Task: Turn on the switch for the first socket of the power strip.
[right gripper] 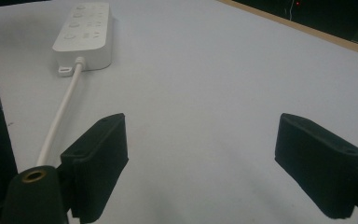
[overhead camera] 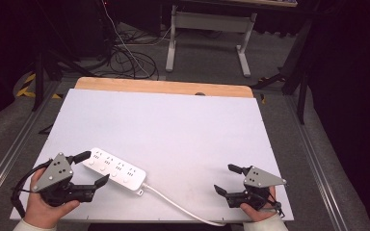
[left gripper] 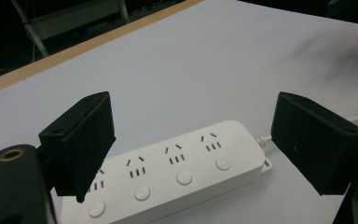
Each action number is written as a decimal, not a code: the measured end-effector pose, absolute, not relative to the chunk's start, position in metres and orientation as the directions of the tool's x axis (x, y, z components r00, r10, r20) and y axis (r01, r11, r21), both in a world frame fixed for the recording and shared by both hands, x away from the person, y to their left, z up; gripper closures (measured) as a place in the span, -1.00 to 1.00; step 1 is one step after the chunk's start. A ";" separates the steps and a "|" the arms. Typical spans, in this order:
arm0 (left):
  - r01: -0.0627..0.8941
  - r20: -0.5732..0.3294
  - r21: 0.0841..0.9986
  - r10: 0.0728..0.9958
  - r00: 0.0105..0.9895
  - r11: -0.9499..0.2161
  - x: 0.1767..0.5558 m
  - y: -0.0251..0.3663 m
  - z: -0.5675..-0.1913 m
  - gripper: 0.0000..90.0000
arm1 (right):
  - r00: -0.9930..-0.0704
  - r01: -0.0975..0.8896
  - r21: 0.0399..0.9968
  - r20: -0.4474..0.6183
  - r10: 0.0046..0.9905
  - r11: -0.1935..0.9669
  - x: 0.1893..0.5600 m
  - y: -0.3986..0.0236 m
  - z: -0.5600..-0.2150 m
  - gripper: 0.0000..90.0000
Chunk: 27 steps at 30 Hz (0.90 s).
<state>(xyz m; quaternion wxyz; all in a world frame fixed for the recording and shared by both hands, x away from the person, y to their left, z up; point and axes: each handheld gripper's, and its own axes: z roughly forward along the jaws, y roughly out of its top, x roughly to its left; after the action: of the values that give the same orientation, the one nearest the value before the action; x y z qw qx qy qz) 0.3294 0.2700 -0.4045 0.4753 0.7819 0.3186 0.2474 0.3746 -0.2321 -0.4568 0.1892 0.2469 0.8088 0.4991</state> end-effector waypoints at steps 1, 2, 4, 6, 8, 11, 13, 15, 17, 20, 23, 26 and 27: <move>0.267 0.082 0.900 0.735 0.673 -0.345 0.329 0.271 -0.406 -0.68 | -0.806 0.211 0.901 -0.060 0.588 0.380 0.375 -0.232 -0.457 -0.61; 0.276 0.076 0.898 0.737 0.672 -0.344 0.328 0.272 -0.408 -0.68 | -0.806 0.211 0.901 -0.060 0.588 0.380 0.374 -0.232 -0.457 -0.61; 0.301 0.050 0.893 0.738 0.673 -0.335 0.328 0.276 -0.410 -0.66 | -0.806 0.211 0.901 -0.059 0.589 0.380 0.375 -0.232 -0.457 -0.61; 0.321 0.019 0.894 0.742 0.670 -0.312 0.328 0.280 -0.414 -0.66 | -0.806 0.211 0.901 -0.060 0.589 0.380 0.375 -0.232 -0.457 -0.61; 0.337 0.004 0.891 0.748 0.663 -0.303 0.327 0.284 -0.418 -0.66 | -0.806 0.211 0.901 -0.059 0.589 0.380 0.374 -0.232 -0.457 -0.61; 0.357 -0.008 0.884 0.754 0.657 -0.302 0.326 0.289 -0.426 -0.67 | -0.805 0.212 0.901 -0.059 0.590 0.380 0.374 -0.232 -0.457 -0.61; 0.366 -0.012 0.880 0.758 0.652 -0.301 0.326 0.291 -0.432 -0.67 | -0.805 0.211 0.901 -0.059 0.590 0.379 0.374 -0.232 -0.457 -0.61; 0.372 -0.012 0.879 0.767 0.642 -0.297 0.326 0.293 -0.438 -0.68 | -0.805 0.212 0.901 -0.059 0.590 0.379 0.374 -0.232 -0.457 -0.61; 0.380 -0.019 0.879 0.774 0.633 -0.289 0.325 0.295 -0.444 -0.68 | -0.805 0.212 0.901 -0.059 0.591 0.379 0.374 -0.232 -0.457 -0.61; 0.385 -0.032 0.879 0.772 0.635 -0.280 0.326 0.298 -0.448 -0.65 | -0.804 0.214 0.901 -0.058 0.592 0.378 0.374 -0.232 -0.457 -0.61; 0.381 -0.017 0.875 0.766 0.643 -0.300 0.327 0.299 -0.453 -0.65 | -0.803 0.219 0.899 -0.055 0.594 0.379 0.374 -0.232 -0.458 -0.61; 0.377 0.005 0.866 0.762 0.647 -0.327 0.325 0.300 -0.457 -0.66 | -0.803 0.219 0.900 -0.053 0.594 0.377 0.374 -0.232 -0.458 -0.61; 0.375 0.012 0.864 0.759 0.651 -0.335 0.325 0.300 -0.458 -0.66 | -0.803 0.220 0.900 -0.053 0.594 0.377 0.374 -0.232 -0.458 -0.61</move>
<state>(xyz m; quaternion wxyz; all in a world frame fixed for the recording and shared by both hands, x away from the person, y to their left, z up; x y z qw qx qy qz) 0.3245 0.3002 -0.4580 0.4510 0.7887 0.3595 0.2129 0.3744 -0.2325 -0.4581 0.1879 0.2517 0.8083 0.4979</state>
